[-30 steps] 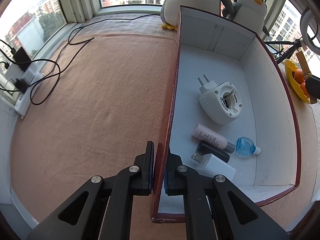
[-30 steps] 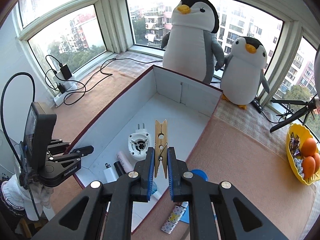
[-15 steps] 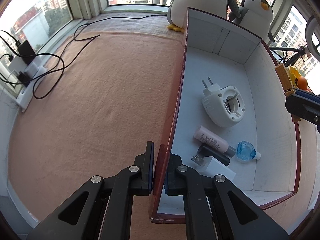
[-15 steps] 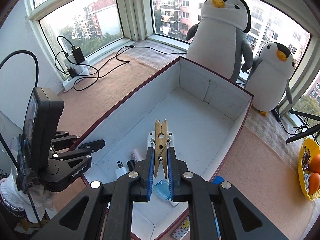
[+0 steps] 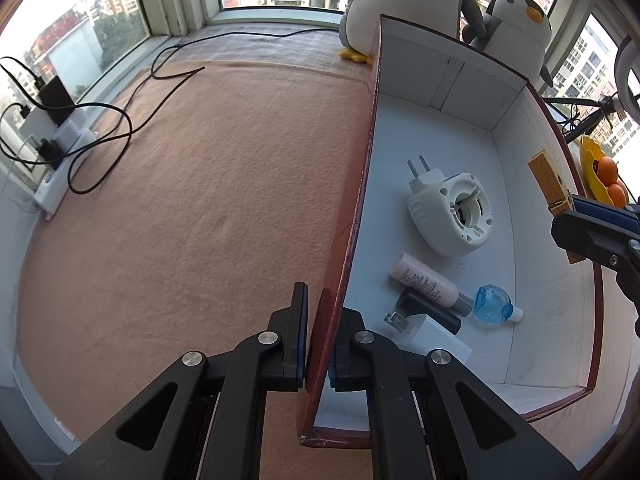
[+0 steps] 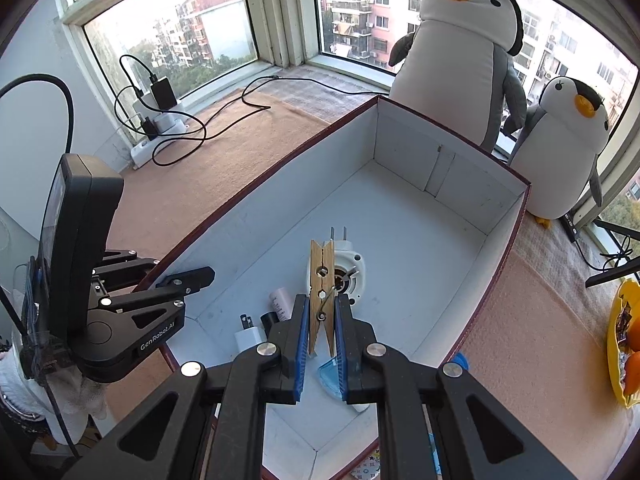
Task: Organize rigid objects
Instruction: 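Carry the clothespin into the box and release it with the right tool, then withdraw the right tool from the box toward the remaining items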
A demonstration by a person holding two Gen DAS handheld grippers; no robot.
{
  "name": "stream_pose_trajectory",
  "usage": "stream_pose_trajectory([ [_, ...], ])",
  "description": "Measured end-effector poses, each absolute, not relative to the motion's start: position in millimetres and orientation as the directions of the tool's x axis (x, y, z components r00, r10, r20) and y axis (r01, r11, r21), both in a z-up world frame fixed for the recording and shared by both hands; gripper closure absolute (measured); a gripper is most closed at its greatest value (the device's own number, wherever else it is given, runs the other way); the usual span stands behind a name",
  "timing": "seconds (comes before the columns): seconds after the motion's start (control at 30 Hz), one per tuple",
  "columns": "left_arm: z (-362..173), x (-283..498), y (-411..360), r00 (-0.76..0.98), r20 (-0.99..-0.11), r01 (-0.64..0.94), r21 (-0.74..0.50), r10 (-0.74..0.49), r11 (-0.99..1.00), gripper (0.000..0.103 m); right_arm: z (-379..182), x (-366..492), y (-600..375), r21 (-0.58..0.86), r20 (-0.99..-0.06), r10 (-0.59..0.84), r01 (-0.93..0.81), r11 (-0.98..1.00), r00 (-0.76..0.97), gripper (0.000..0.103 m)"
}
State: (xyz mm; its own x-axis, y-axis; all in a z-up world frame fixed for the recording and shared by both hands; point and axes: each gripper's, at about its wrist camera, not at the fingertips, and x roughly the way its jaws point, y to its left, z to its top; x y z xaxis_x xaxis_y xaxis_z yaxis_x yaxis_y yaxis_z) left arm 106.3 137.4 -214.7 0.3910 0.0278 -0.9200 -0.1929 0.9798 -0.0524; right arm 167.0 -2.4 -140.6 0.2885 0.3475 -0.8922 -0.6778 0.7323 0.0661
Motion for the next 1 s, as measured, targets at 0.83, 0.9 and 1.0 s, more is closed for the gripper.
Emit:
stream_pose_trajectory([
  [0.83, -216, 110, 135, 0.377, -0.926, -0.158, -0.038, 0.024, 0.987, 0.096, -116, 176, -56, 0.093, -0.856, 0.353, -0.559, 0.824, 0.377, 0.050],
  [0.9, -216, 111, 134, 0.375, -0.927, -0.150, -0.036, 0.023, 0.988, 0.096, -116, 178, -70, 0.099, -0.856, 0.344, -0.531, 0.842, 0.387, 0.050],
  [1.0, -216, 111, 133, 0.372, -0.928, -0.138, -0.029, 0.025, 0.990, 0.096, -118, 184, -93, 0.118, -0.859, 0.333, -0.481, 0.868, 0.390, 0.050],
])
